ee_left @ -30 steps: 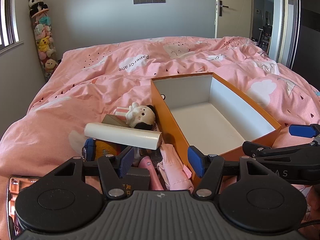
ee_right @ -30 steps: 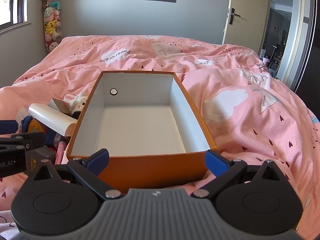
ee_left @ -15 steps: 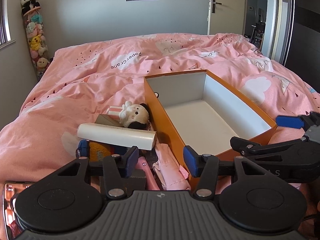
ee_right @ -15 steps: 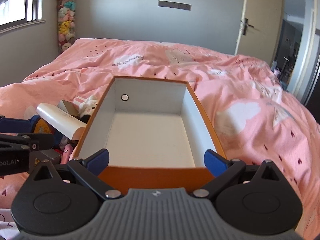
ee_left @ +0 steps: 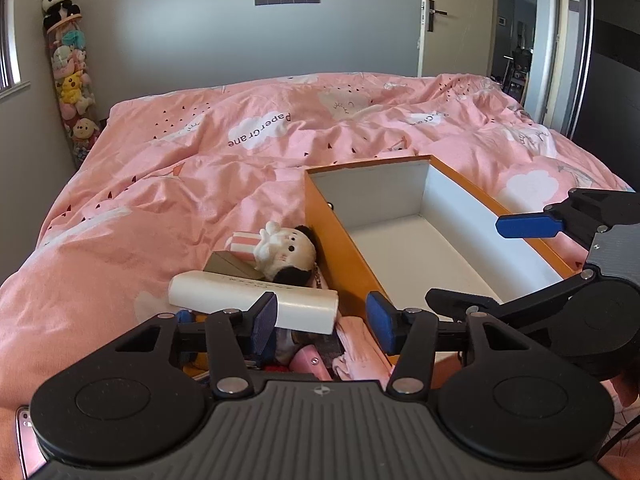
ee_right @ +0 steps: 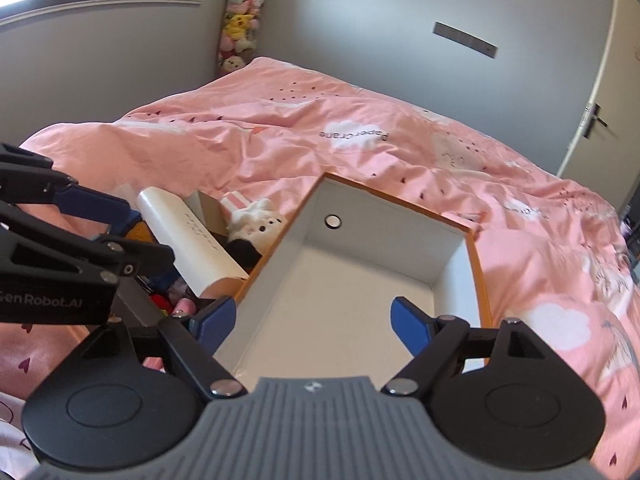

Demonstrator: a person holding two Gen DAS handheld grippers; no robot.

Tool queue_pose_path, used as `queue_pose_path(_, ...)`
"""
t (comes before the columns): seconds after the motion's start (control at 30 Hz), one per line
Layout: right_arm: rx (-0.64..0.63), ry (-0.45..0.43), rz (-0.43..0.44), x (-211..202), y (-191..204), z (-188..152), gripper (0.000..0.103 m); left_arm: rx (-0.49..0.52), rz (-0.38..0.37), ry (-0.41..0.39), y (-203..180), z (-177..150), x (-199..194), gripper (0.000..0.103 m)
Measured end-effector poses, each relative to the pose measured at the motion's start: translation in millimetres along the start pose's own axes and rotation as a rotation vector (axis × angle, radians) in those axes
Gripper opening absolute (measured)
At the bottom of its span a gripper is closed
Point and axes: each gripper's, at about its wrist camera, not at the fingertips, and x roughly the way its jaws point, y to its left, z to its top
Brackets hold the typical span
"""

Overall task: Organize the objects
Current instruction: 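Reach the right gripper to the white glasses case beside the box, then grasp the white glasses case with the right gripper and lift it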

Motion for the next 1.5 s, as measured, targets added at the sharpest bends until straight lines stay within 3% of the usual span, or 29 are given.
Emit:
queue_pose_path(0.23,-0.107,0.016,0.08,22.1,8.7,23.6,0.081,0.044,0.019,0.015,10.0,12.2,7.1,0.061)
queue_pose_path(0.37,-0.176,0.036,0.154,36.7,15.0,38.1,0.075,0.047,-0.011,0.069,24.5,20.3,18.6,0.059)
queue_pose_path(0.67,-0.191,0.202,0.356,93.8,21.0,77.2,0.059,0.045,-0.049,0.221,69.9,30.9,48.4,0.059)
queue_pose_path(0.87,-0.229,0.339,0.512,138.9,35.2,94.0,0.058,0.117,-0.063,0.32,88.0,31.8,65.7,0.056)
queue_pose_path(1.13,-0.219,0.525,0.699,196.2,46.8,110.6,0.062,0.127,-0.127,0.442,114.0,38.9,90.0,0.049)
queue_pose_path(1.33,-0.193,0.627,0.781,222.4,50.7,116.7,0.068,0.126,-0.161,0.514,122.3,41.3,107.3,0.048)
queue_pose_path(1.5,-0.155,0.656,0.832,232.9,50.7,115.0,0.068,0.129,-0.171,0.538,123.9,40.9,114.6,0.048)
